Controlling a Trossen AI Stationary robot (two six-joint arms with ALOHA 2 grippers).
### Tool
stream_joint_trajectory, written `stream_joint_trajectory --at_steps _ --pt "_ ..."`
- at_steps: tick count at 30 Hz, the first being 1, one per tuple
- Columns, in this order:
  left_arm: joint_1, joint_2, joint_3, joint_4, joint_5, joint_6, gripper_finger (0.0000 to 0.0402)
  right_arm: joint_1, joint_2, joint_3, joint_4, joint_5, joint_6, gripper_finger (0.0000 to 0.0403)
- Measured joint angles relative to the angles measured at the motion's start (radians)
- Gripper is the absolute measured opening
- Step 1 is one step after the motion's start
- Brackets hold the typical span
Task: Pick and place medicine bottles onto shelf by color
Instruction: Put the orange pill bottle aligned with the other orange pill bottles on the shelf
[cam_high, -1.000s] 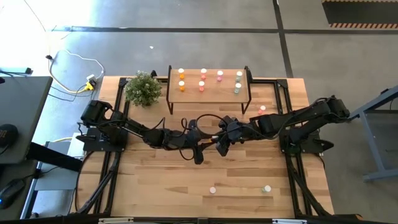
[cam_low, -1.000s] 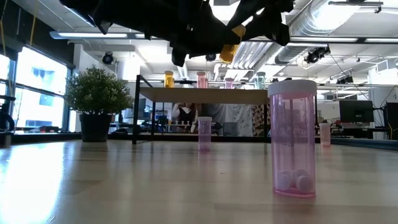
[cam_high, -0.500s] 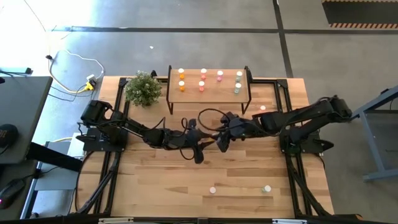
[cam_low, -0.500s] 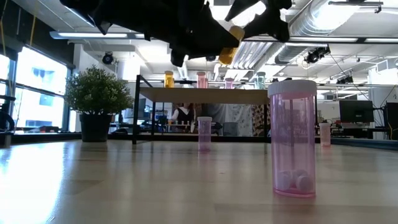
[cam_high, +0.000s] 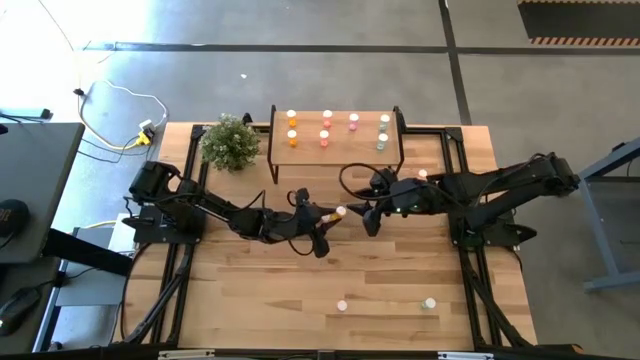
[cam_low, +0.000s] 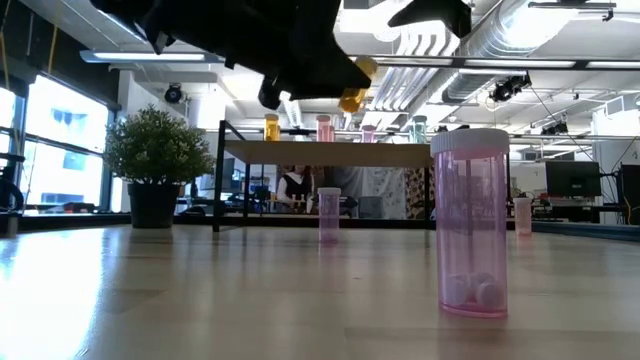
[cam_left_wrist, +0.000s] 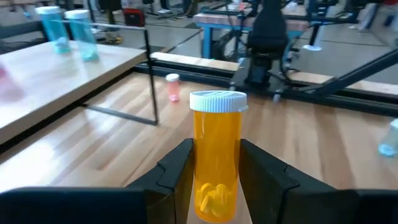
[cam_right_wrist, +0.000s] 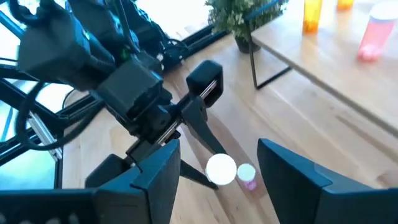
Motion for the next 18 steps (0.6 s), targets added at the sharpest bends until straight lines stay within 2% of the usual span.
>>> stream_joint_trajectory --at_steps 5,13,18 --pt "-0.017 -0.051 -0.081 0.071 -0.101 -0.005 0.0108 0.000 -0.027 0.000 -0.002 0.001 -0.035 0.0206" --pt "-0.022 -0.232 -0.284 0.149 -0.253 -0.012 0.0108 0.000 -0.039 0.000 -0.003 0.001 -0.069 0.0206" --pt "-0.020 -0.285 -0.411 0.306 -0.357 -0.012 0.0108 0.000 -0.039 0.000 -0.004 0.001 -0.073 0.0206"
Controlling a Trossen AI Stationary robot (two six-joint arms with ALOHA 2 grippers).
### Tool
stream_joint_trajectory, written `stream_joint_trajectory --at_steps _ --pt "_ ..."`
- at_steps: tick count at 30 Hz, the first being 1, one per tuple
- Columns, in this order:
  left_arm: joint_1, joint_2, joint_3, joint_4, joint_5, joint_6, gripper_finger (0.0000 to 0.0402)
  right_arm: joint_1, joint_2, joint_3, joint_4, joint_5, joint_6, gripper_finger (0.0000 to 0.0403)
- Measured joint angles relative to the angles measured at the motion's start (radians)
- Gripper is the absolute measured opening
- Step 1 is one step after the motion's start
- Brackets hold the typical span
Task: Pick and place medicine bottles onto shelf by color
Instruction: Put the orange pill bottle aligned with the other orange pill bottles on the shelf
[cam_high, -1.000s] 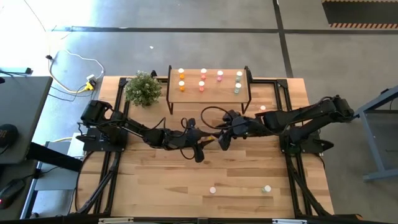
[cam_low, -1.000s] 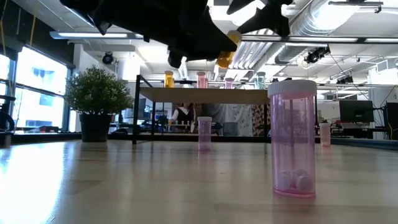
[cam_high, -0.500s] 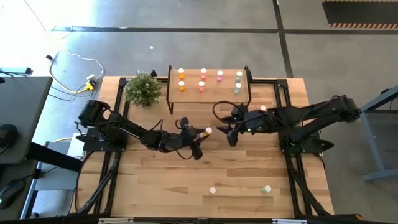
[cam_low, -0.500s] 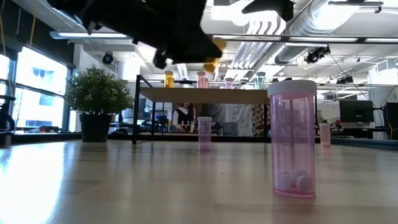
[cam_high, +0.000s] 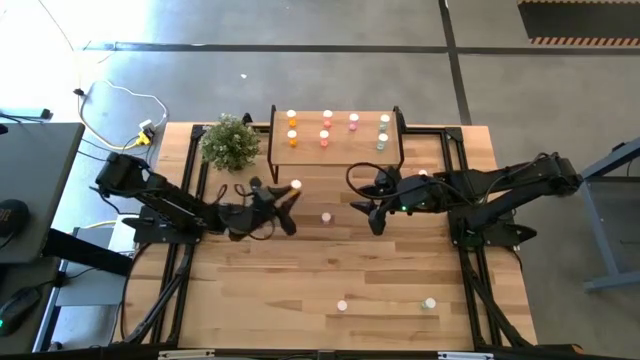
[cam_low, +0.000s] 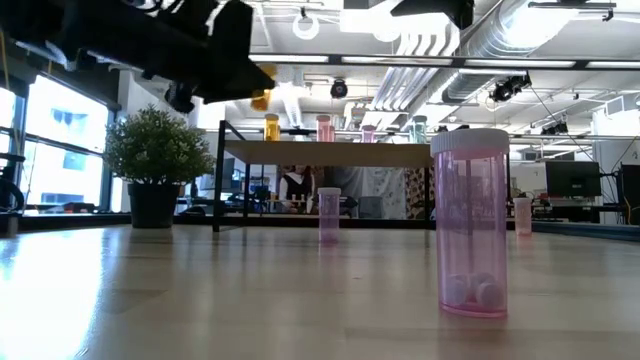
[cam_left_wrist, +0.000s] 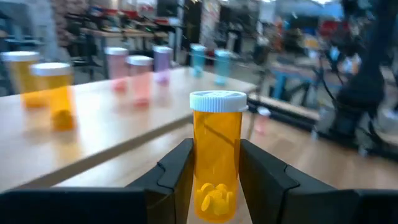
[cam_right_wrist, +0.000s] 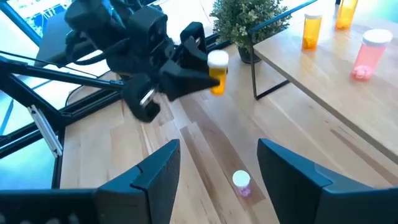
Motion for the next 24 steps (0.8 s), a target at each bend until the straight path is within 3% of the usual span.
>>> stream_joint_trajectory --at_steps 4,7,14,24 --pt "0.016 0.001 -0.077 0.183 -0.049 0.047 0.0108 0.000 0.000 0.000 0.001 0.000 0.000 0.0206" --pt "0.051 0.013 -0.089 0.220 -0.047 0.073 0.0108 0.000 0.000 0.000 0.008 0.002 -0.003 0.0206" --pt "0.165 0.042 -0.089 0.279 0.089 0.079 0.0108 0.000 0.000 0.000 0.029 0.017 -0.027 0.0206" --pt "0.285 0.070 -0.089 0.371 0.222 0.119 0.0108 -0.038 -0.022 0.000 0.043 0.146 -0.140 0.0206"
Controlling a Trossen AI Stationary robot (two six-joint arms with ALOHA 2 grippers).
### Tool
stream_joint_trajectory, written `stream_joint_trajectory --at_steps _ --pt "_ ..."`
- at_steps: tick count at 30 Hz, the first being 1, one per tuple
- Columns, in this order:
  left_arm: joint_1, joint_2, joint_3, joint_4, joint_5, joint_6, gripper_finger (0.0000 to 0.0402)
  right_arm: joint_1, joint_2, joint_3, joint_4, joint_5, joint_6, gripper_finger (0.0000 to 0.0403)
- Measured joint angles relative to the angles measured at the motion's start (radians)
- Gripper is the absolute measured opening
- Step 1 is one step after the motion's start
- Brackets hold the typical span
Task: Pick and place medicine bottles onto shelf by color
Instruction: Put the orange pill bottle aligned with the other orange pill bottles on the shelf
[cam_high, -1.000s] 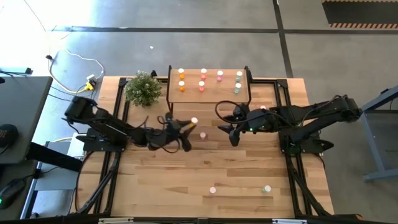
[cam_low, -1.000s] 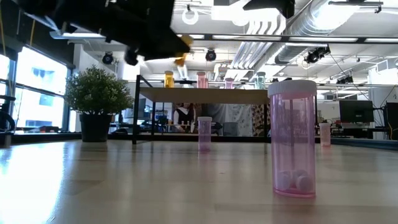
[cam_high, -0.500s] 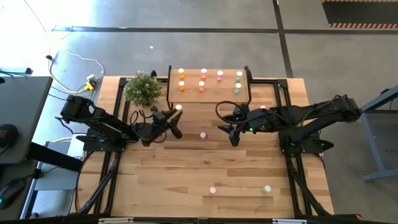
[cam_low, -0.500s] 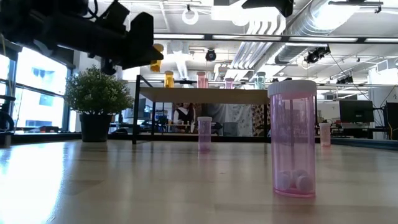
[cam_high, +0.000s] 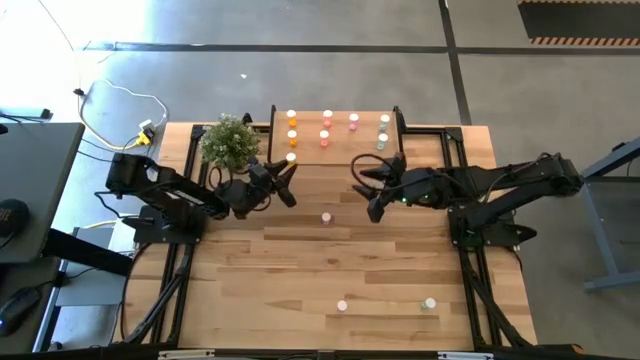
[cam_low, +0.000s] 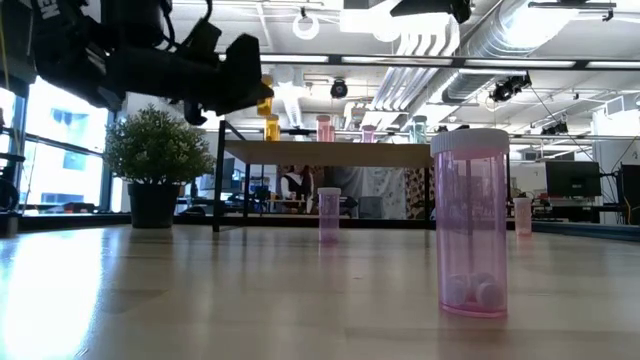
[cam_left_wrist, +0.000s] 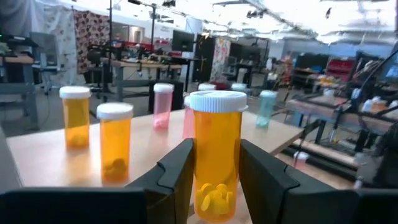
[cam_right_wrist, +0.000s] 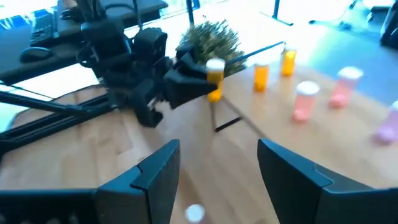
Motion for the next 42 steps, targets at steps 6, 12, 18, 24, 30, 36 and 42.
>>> stream_joint_trajectory --at_steps 6,12,18,24,30,36,42 --pt "0.037 0.087 0.000 0.109 0.010 0.042 0.0108 -0.043 -0.073 0.000 -0.046 0.001 -0.079 0.0206" --pt "0.071 0.166 0.000 0.260 0.063 0.094 0.0108 -0.064 -0.172 0.000 -0.147 0.000 -0.096 0.0206" --pt "0.111 0.211 0.000 0.270 0.085 0.049 0.0108 -0.066 -0.259 0.000 -0.196 0.048 -0.147 0.0206" --pt "0.128 0.212 0.000 0.270 0.092 0.085 0.0108 -0.066 -0.312 0.000 -0.223 0.083 -0.196 0.0206" --pt "0.134 0.212 0.000 0.257 0.086 0.128 0.0108 -0.066 -0.325 0.000 -0.229 0.085 -0.200 0.0206" --pt "0.134 0.212 0.001 0.260 0.092 0.146 0.0108 -0.066 -0.322 0.000 -0.236 0.085 -0.200 0.0206" --pt "0.101 0.212 0.021 0.268 0.082 0.153 0.0108 -0.066 -0.322 0.000 -0.236 0.085 -0.200 0.0206"
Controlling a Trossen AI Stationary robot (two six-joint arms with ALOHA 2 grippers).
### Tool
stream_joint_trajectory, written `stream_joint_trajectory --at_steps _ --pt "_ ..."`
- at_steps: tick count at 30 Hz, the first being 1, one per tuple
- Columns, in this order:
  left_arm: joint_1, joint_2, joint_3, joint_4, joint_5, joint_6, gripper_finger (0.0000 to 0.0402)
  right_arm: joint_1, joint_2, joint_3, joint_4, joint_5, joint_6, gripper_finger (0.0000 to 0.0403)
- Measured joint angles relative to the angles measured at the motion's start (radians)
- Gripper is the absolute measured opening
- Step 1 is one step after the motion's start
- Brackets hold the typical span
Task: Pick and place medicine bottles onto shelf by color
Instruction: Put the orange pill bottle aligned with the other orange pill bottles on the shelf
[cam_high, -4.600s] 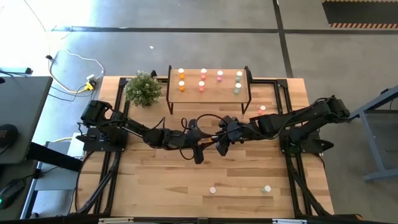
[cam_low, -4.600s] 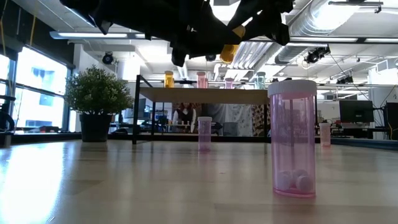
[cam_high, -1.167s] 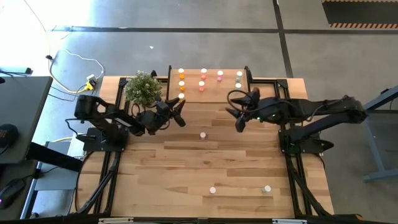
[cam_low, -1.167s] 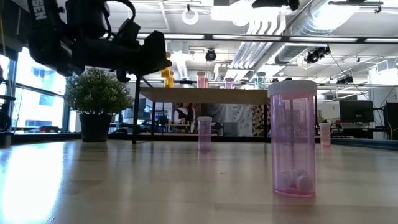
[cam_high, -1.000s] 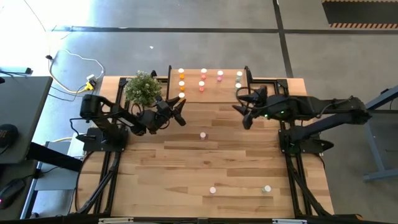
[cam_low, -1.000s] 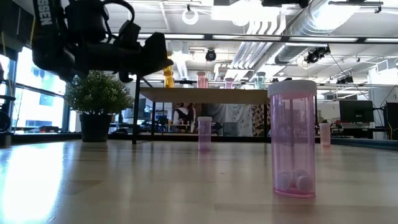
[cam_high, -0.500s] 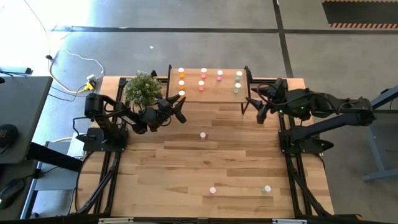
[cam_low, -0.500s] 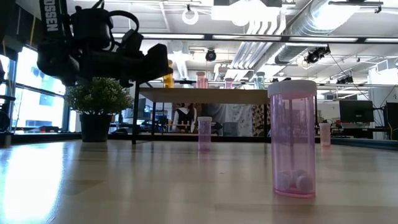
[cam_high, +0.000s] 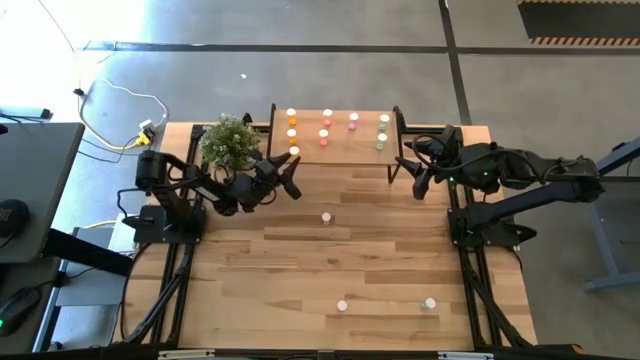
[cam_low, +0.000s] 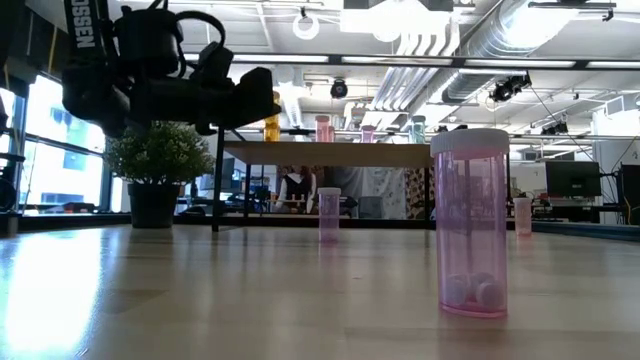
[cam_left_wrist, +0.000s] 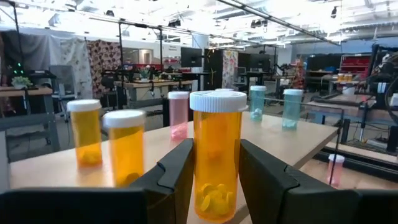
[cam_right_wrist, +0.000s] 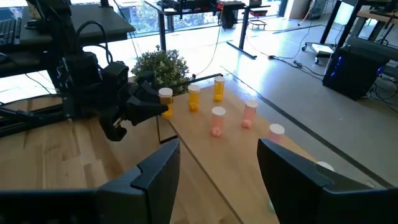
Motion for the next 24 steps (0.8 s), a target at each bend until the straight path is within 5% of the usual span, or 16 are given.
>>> stream_joint_trajectory --at_steps 9,17,24 --pt "-0.182 0.000 0.080 -0.002 -0.422 0.220 0.0108 0.000 0.000 0.000 -0.023 0.000 -0.001 0.0206" --pt "-0.158 0.032 0.146 -0.128 -0.478 0.013 0.0108 0.000 0.000 0.000 -0.026 0.000 -0.035 0.0206" --pt "-0.135 0.133 0.146 0.002 -0.527 -0.001 0.0108 0.000 0.000 0.000 -0.025 0.000 -0.052 0.0206"
